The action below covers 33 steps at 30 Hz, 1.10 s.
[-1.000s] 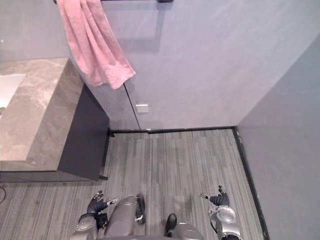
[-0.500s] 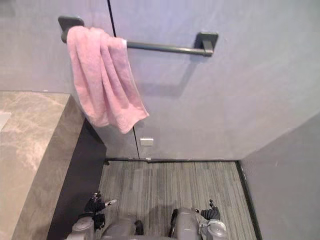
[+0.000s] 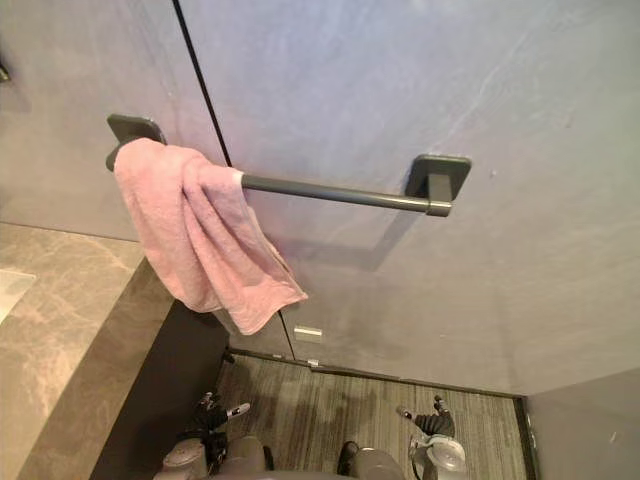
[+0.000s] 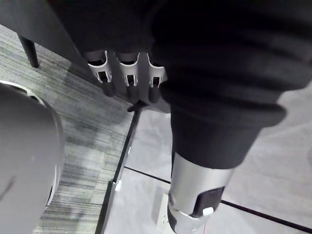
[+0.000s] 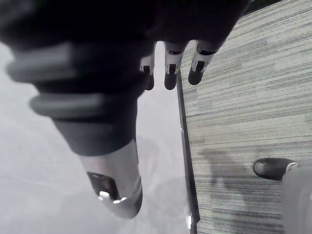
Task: Organize washtable
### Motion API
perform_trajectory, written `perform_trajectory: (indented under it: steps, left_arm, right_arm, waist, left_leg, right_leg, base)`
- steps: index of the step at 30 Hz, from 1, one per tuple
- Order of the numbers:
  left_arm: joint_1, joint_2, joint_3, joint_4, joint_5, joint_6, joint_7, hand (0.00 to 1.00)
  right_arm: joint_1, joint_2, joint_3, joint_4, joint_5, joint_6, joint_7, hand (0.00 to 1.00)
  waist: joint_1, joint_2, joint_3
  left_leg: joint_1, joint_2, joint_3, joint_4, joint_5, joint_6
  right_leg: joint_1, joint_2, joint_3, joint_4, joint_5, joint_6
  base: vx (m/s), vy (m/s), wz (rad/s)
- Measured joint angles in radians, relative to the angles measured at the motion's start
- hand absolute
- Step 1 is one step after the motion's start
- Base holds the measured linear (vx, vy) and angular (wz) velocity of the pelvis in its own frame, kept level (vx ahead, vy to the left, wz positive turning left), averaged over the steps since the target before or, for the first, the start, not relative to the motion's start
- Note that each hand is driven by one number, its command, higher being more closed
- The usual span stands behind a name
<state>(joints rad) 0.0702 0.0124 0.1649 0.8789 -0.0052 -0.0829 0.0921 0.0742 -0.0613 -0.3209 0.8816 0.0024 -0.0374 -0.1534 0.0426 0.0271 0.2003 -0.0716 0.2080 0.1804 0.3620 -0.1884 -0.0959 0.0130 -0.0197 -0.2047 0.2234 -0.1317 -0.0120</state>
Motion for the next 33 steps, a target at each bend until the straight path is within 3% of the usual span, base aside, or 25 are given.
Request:
perform_trajectory:
  steps: [2,6,17,24,33]
  left_arm:
    - [-0.003,0.013,-0.006,0.004,0.000,0.001,0.001,0.00]
    - [0.001,0.023,-0.005,0.004,0.009,0.001,0.001,0.00]
    - [0.017,0.043,-0.018,-0.008,0.007,0.005,0.000,0.00]
    - [0.107,0.109,-0.013,-0.425,-0.115,-0.026,0.000,0.00]
    - [0.137,0.111,-0.010,-0.639,-0.201,-0.054,-0.009,0.00]
  right_arm:
    - [0.016,0.023,0.003,0.000,0.000,0.005,0.000,0.00]
    - [0.033,0.042,0.005,-0.002,-0.001,0.005,0.001,0.00]
    - [0.052,0.024,0.009,0.022,-0.003,0.005,0.002,0.00]
    - [0.048,-0.026,0.025,-0.006,-0.002,-0.001,0.010,0.00]
    - [0.043,-0.048,0.063,-0.006,-0.013,-0.004,0.043,0.00]
  waist:
    - [0.002,-0.025,-0.009]
    - [0.002,-0.025,-0.010]
    - [-0.002,-0.037,-0.030]
    - [0.001,-0.039,-0.032]
    - [0.001,-0.045,-0.043]
  left_leg:
    - [0.027,-0.037,0.012,-0.052,0.022,0.013]
    - [0.046,-0.067,0.040,-0.084,0.031,0.027]
    - [0.153,-0.108,0.059,-0.249,0.100,0.034]
    - [0.155,-0.128,0.011,-0.268,0.108,0.046]
    - [0.157,-0.146,-0.036,-0.299,0.121,0.054]
  right_leg:
    - [0.001,-0.024,0.019,-0.022,0.013,0.027]
    - [0.006,-0.051,0.043,-0.054,0.034,0.053]
    - [0.057,-0.048,0.067,-0.145,0.081,0.053]
    - [0.070,-0.056,0.051,-0.162,0.086,0.056]
    - [0.078,-0.062,0.037,-0.186,0.091,0.057]
  base:
    - [0.05,0.151,-0.04]
    - [-0.01,0.097,-0.10]
    - [-0.01,0.005,-0.07]
    - [-0.01,0.008,0.09]
    - [0.00,0.003,0.05]
